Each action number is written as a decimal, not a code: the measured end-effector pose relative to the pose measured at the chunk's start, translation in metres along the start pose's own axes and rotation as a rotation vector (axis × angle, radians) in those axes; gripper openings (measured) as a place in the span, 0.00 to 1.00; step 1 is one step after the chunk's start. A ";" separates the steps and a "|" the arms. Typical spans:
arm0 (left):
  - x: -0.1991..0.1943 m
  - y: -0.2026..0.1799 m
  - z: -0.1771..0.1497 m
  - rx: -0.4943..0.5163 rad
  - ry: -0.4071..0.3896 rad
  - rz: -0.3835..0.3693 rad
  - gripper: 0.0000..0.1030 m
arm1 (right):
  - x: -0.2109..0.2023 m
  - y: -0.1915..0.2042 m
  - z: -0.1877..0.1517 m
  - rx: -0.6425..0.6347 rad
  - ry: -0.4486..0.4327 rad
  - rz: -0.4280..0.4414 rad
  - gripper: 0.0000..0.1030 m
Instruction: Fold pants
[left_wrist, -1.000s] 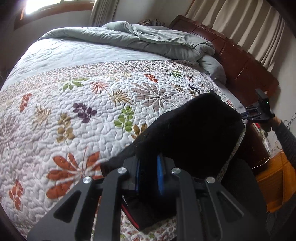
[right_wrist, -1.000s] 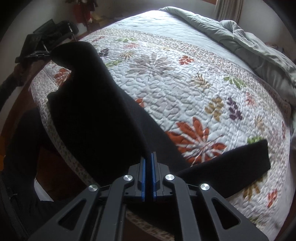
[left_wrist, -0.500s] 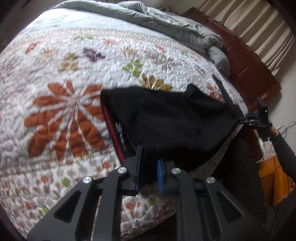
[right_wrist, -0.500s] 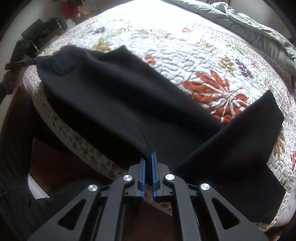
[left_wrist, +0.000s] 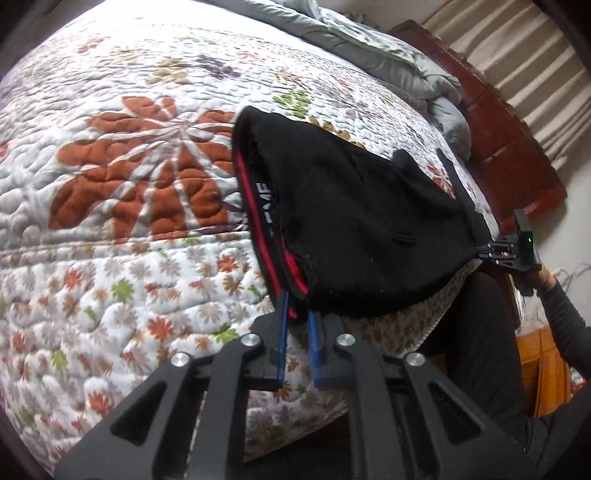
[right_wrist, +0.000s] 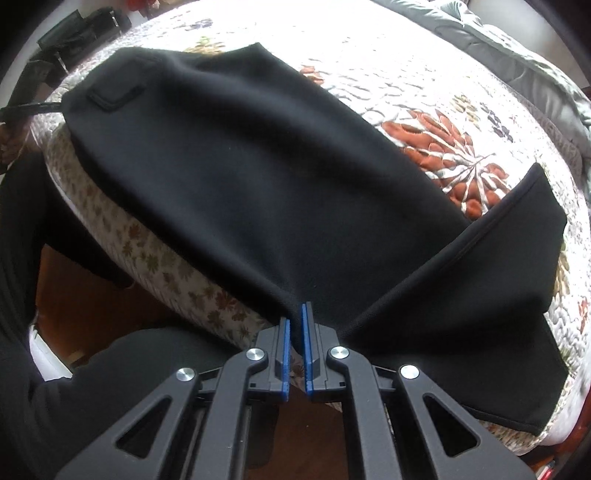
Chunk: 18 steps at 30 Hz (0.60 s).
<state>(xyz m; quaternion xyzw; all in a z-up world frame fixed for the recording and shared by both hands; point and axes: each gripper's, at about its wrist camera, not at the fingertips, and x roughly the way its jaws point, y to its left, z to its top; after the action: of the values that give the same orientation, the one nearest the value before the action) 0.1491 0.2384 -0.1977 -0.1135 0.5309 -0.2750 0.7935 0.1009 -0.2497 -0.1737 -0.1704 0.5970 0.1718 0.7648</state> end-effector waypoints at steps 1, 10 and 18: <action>-0.003 0.000 -0.001 -0.013 -0.009 0.028 0.19 | -0.001 0.000 0.000 -0.006 0.001 -0.003 0.05; -0.042 -0.095 -0.022 0.179 -0.175 0.453 0.75 | -0.040 0.026 0.005 -0.057 -0.102 0.065 0.25; 0.041 -0.221 -0.026 0.587 -0.036 0.267 0.88 | -0.019 0.090 0.051 -0.278 -0.111 0.085 0.36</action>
<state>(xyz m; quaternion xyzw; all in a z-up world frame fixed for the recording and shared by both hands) 0.0676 0.0368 -0.1355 0.1858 0.4249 -0.3076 0.8309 0.0983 -0.1475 -0.1481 -0.2397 0.5309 0.2942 0.7577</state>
